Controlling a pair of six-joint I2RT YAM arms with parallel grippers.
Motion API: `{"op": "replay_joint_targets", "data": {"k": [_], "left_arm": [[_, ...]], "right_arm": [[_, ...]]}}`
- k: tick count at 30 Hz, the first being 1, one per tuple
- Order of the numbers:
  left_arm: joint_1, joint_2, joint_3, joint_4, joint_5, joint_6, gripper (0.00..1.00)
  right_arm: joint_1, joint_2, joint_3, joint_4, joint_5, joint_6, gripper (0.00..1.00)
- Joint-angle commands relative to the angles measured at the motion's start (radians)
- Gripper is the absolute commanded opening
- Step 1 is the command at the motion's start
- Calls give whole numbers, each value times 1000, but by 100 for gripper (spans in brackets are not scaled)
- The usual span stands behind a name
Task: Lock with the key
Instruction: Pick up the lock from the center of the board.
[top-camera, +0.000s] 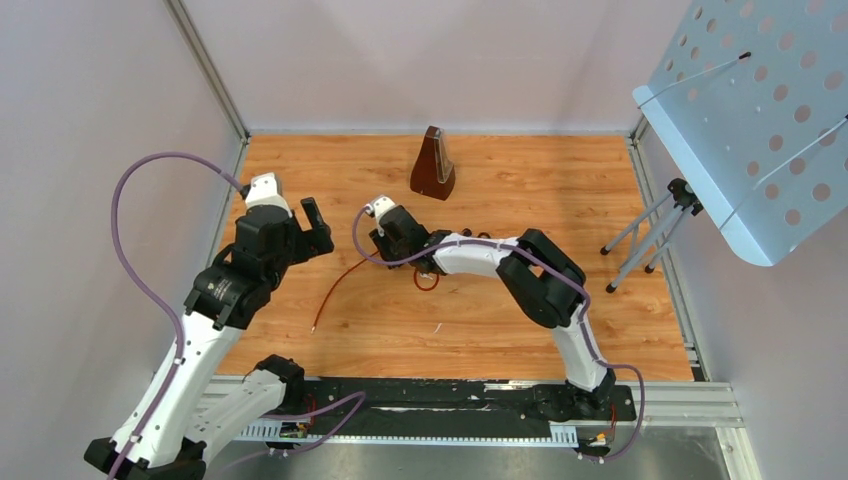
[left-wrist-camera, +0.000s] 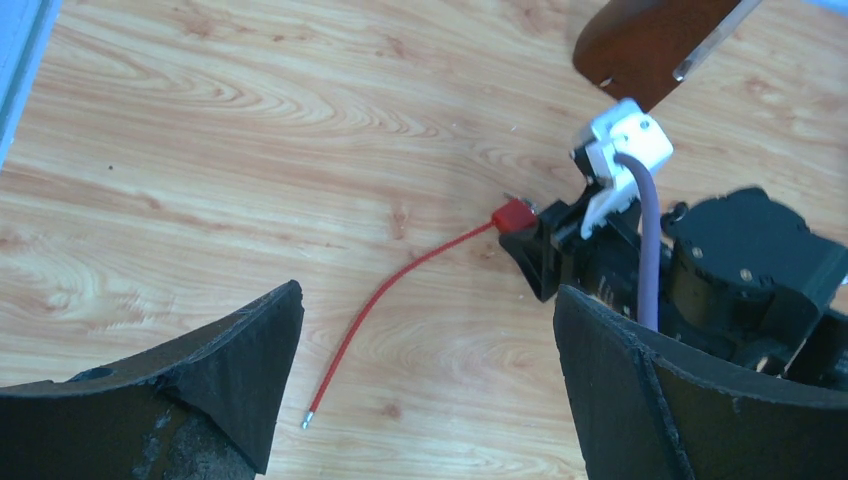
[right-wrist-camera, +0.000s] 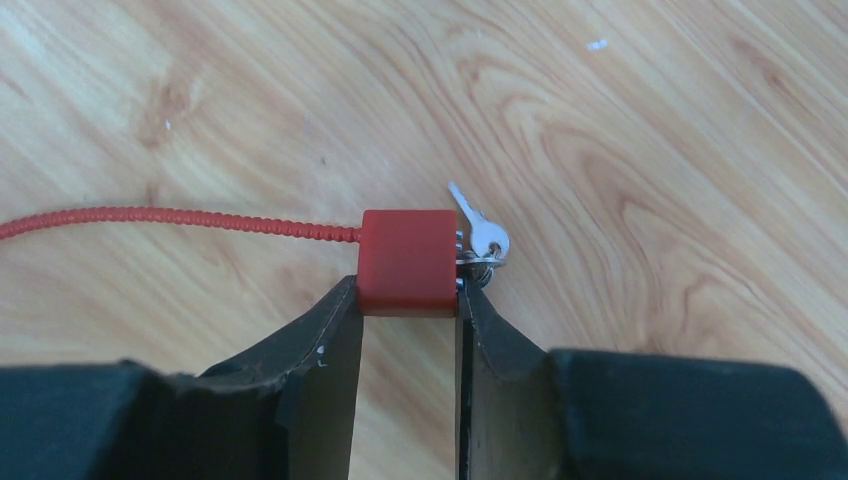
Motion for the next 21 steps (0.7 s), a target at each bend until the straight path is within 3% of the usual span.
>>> {"op": "replay_joint_targets", "data": {"k": [1,6,14,21], "left_arm": [[4,-12,75,10,25,-53,100],[4,-10,117,24,84,-84,100],[4,77,172,164,475,-100,100],[14,210,291,163,644,-162,100]], "right_arm": [[-16,-198,-155,252,-30,-42,8],[-50,-339,-293,398,-99,-27,8],[-75,-516,-377,528,-287,-64,8],[-80,-649,-384,548,-425,-39,8]]}}
